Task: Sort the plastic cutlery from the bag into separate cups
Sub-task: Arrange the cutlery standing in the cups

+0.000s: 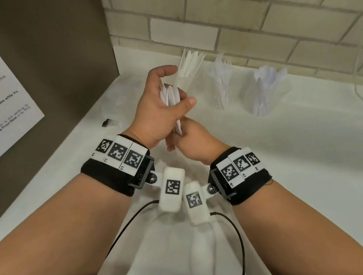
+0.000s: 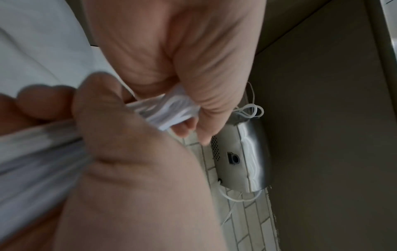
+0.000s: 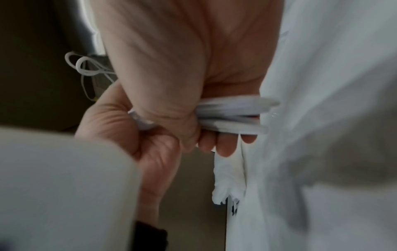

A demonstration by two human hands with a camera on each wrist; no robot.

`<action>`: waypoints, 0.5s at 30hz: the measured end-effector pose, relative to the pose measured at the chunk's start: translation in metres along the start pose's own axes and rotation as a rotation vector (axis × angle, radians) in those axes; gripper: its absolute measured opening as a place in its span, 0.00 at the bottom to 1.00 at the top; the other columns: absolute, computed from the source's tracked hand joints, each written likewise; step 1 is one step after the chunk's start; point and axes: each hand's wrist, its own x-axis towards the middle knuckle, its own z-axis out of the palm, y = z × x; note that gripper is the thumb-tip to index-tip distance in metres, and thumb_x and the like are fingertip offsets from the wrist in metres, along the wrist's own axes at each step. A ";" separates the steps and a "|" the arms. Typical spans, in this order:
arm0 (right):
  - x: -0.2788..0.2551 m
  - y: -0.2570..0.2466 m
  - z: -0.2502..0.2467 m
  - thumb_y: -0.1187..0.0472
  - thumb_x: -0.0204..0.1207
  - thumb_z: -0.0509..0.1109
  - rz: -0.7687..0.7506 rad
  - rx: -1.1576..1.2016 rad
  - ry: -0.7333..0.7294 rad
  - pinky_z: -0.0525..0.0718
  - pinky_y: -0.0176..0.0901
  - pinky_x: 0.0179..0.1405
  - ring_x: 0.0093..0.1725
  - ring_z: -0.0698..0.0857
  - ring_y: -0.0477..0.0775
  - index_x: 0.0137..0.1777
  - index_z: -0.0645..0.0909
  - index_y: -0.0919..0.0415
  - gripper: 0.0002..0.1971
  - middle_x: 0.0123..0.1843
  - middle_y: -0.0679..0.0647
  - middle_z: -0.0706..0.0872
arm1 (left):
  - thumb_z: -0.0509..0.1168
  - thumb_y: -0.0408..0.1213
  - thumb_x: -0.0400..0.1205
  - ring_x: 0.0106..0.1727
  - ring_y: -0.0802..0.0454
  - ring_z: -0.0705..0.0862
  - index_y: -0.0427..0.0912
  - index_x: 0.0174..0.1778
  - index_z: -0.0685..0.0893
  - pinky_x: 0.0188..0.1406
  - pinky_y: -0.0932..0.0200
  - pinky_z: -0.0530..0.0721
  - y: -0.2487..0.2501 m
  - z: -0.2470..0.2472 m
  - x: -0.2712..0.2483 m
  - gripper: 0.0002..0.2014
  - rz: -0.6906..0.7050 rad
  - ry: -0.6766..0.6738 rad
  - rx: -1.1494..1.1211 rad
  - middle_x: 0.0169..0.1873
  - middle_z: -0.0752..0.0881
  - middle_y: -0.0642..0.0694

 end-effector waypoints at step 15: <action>-0.001 0.002 0.003 0.58 0.80 0.61 0.108 0.153 0.102 0.64 0.36 0.19 0.18 0.67 0.45 0.37 0.75 0.55 0.09 0.19 0.45 0.70 | 0.74 0.43 0.74 0.48 0.63 0.88 0.44 0.54 0.82 0.51 0.68 0.82 -0.005 -0.006 -0.009 0.15 -0.343 -0.317 -0.092 0.44 0.89 0.51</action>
